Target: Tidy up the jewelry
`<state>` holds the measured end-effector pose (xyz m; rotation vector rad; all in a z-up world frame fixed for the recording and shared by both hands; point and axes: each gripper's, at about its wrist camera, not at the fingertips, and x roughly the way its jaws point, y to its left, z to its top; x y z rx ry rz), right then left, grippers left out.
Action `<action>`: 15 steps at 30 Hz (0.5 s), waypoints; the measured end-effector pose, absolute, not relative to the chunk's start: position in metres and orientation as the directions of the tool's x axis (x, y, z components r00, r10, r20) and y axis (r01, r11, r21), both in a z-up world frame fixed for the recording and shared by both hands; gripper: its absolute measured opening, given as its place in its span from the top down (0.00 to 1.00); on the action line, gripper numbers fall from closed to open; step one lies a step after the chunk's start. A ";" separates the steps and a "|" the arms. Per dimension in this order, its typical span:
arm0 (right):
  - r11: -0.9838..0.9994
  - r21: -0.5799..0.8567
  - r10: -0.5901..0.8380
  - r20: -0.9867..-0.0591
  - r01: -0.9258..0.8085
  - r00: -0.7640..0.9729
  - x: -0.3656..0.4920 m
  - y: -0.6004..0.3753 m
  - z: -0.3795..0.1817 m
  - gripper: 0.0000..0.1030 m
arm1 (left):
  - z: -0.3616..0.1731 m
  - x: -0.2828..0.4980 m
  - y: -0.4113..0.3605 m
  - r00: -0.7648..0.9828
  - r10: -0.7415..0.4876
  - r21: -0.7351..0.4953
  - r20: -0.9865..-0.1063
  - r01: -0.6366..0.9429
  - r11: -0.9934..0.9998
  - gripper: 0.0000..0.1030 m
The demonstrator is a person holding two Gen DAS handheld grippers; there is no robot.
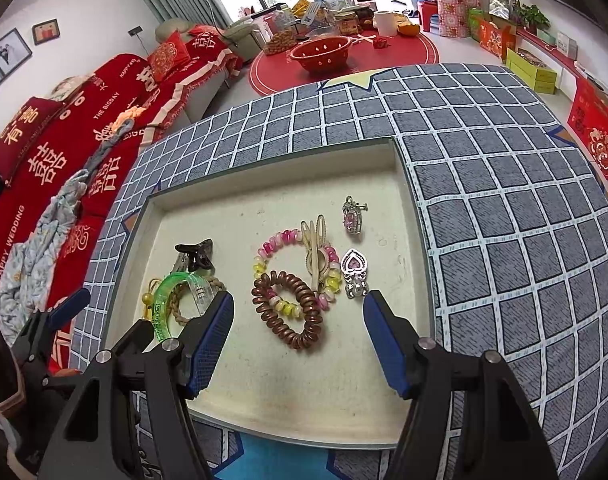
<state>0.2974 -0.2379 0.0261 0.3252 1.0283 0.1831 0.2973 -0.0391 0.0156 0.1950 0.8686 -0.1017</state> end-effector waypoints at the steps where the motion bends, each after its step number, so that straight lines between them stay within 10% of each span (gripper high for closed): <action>1: 0.939 0.345 0.297 -0.811 0.001 0.504 0.298 -0.237 0.026 0.31 | 0.016 0.298 -0.038 0.644 -0.007 0.128 -0.765 0.162 0.978 0.00; 15: 0.957 0.289 0.257 -0.846 -0.004 0.468 0.302 -0.227 0.022 0.16 | 0.017 0.295 -0.033 0.643 -0.008 0.120 -0.766 0.156 0.980 0.00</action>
